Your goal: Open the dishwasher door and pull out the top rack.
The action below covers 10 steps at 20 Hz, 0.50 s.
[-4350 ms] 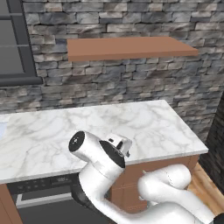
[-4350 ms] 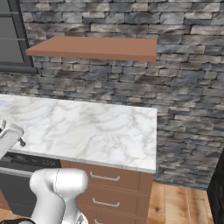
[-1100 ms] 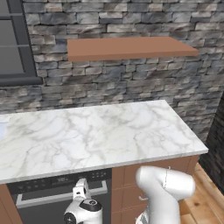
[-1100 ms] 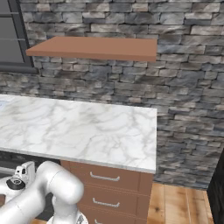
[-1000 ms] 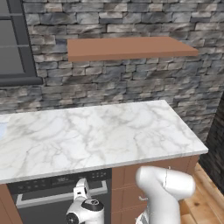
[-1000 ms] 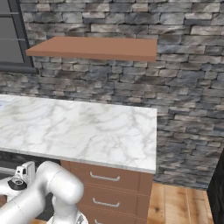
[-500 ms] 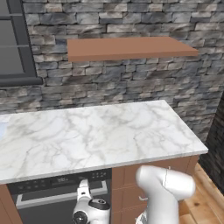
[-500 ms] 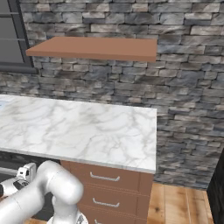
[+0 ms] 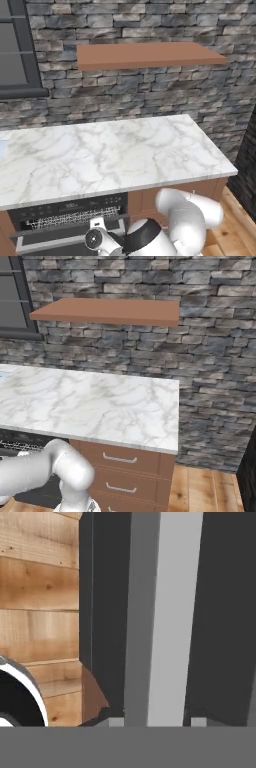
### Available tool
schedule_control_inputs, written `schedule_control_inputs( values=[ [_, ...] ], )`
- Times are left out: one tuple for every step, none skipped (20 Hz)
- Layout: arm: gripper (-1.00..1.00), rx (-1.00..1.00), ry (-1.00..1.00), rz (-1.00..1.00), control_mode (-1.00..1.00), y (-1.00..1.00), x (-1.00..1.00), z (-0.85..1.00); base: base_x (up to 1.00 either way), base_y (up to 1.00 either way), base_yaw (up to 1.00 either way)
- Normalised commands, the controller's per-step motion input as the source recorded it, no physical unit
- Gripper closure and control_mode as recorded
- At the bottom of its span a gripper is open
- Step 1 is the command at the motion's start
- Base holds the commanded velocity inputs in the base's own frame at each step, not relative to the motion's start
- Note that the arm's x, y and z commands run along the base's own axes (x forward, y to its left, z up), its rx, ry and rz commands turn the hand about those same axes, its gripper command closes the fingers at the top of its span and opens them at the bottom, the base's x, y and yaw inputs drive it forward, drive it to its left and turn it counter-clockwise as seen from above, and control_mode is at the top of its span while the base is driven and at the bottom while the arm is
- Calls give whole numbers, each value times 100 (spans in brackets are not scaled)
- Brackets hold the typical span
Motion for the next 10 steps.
schedule_control_inputs(
  values=[
    [100,8,51,0,-100,0,-100,-16,0,0,0],
    [100,9,55,0,-100,0,-100,-20,0,0,0],
    [100,8,56,0,-100,0,-100,-23,0,0,0],
    [100,7,57,0,-100,0,-100,-26,0,0,0],
    [100,6,57,0,-100,0,-100,-30,0,0,0],
    [100,5,57,0,-100,0,-100,-36,0,0,0],
    [100,2,58,0,-100,0,-100,-42,0,0,0],
    [100,1,57,0,-100,0,-100,-46,0,0,0],
    [100,1,55,0,-100,0,-100,-52,0,0,0],
    [100,1,55,0,-100,0,-100,-55,0,0,0]
  ],
)
